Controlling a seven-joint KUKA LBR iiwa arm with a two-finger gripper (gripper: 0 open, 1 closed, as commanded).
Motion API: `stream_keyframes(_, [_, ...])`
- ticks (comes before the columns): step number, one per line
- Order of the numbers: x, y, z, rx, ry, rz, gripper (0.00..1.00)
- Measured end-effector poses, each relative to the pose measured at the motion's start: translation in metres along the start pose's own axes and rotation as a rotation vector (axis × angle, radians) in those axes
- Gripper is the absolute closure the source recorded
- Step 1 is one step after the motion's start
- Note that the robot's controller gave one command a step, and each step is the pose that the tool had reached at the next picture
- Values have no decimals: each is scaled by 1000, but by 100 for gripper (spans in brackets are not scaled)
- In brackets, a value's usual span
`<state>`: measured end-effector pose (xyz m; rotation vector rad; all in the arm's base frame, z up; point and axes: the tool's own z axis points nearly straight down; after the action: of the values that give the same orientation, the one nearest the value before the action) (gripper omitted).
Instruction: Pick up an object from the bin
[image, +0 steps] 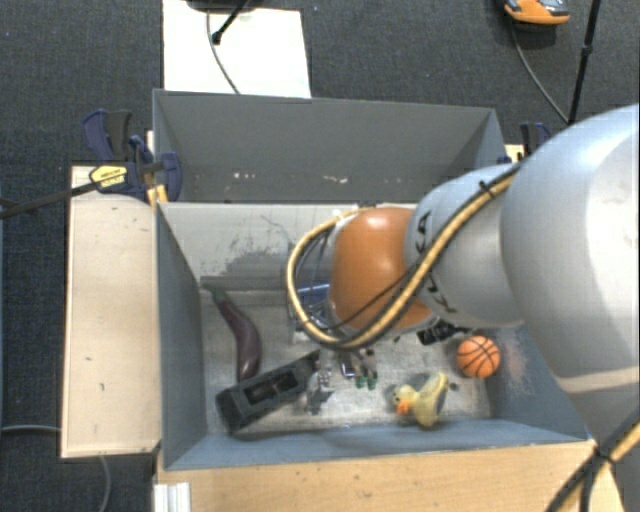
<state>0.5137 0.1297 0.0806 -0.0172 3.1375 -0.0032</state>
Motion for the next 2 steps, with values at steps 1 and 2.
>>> stream_keyframes(1, [8,44,5,6,6,-201,100])
stream_keyframes(2, [8,44,5,5,6,-200,100])
